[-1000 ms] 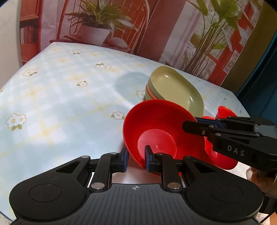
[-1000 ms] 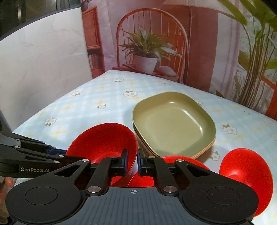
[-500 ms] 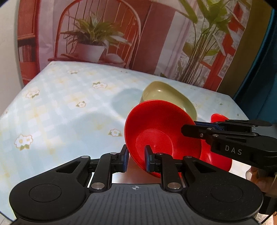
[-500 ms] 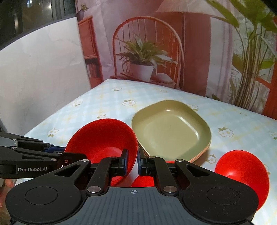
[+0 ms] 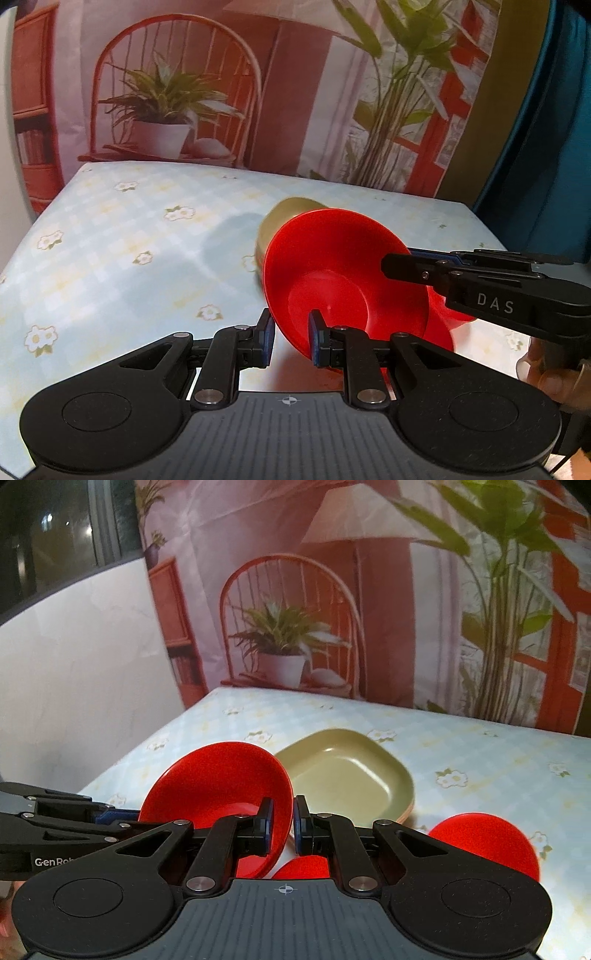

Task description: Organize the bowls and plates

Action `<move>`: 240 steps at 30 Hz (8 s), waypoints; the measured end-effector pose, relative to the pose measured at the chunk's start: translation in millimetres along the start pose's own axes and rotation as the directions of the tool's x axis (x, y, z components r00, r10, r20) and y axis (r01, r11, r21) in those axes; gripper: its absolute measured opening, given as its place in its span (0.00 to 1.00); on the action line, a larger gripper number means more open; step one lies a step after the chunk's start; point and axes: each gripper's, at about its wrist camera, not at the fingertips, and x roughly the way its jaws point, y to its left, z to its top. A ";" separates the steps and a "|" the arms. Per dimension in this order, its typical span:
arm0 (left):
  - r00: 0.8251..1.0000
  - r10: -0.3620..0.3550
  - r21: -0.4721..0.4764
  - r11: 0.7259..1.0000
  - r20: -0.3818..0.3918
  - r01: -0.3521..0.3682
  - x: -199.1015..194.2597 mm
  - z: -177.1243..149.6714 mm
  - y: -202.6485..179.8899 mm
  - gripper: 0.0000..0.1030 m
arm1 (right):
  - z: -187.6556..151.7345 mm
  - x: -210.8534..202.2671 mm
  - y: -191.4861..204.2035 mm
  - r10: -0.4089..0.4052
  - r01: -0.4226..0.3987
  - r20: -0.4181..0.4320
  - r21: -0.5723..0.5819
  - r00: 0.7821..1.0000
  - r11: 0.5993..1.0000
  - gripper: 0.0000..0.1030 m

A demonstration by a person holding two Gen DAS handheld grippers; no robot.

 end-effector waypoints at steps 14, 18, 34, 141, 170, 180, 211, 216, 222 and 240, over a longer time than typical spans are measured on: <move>0.997 -0.077 0.086 0.993 -0.030 0.079 16.8 21.5 -43.0 0.20 | 3.5 -42.9 -47.4 -0.058 0.050 0.069 0.111 0.996 0.993 0.11; 0.995 -0.091 0.090 0.991 -0.044 0.094 22.1 22.5 -49.8 0.20 | -2.1 -49.8 -59.4 -0.071 0.062 0.067 0.132 0.995 0.989 0.11; 0.987 -0.113 0.122 0.984 -0.114 0.127 42.9 24.7 -61.3 0.21 | -17.5 -56.9 -84.6 -0.098 0.088 0.044 0.187 0.994 0.978 0.11; 0.959 -0.156 0.229 0.950 -0.235 0.211 147.2 50.1 -121.2 0.27 | -83.0 -34.7 -165.5 -0.235 0.217 0.007 0.355 0.972 0.909 0.20; 0.983 -0.176 0.183 0.966 -0.062 0.184 58.5 52.4 -88.2 0.27 | -33.4 -62.1 -101.8 -0.218 0.201 0.059 0.213 0.974 0.956 0.19; 0.986 -0.167 0.130 0.977 -0.029 0.169 33.1 21.6 -55.3 0.28 | -31.4 -62.1 -61.0 -0.168 0.164 0.021 0.127 0.986 0.978 0.19; 0.985 -0.167 -0.019 0.986 -0.036 0.166 48.0 -22.0 -29.7 0.29 | -54.6 -41.1 -35.8 -0.149 0.151 -0.030 0.065 0.988 0.986 0.32; 0.986 -0.162 -0.024 0.987 -0.036 0.162 48.9 -22.7 -28.2 0.29 | -54.4 -40.4 -35.2 -0.151 0.153 -0.029 0.062 0.988 0.986 0.32; 0.987 -0.158 -0.027 0.987 -0.035 0.157 48.8 -23.9 -29.3 0.31 | -54.4 -40.1 -35.5 -0.151 0.153 -0.032 0.065 0.988 0.986 0.34; 0.989 -0.135 -0.047 0.990 -0.059 0.132 57.7 -27.1 -25.1 0.42 | -57.7 -38.1 -43.6 -0.194 0.196 -0.029 0.084 0.981 0.977 0.48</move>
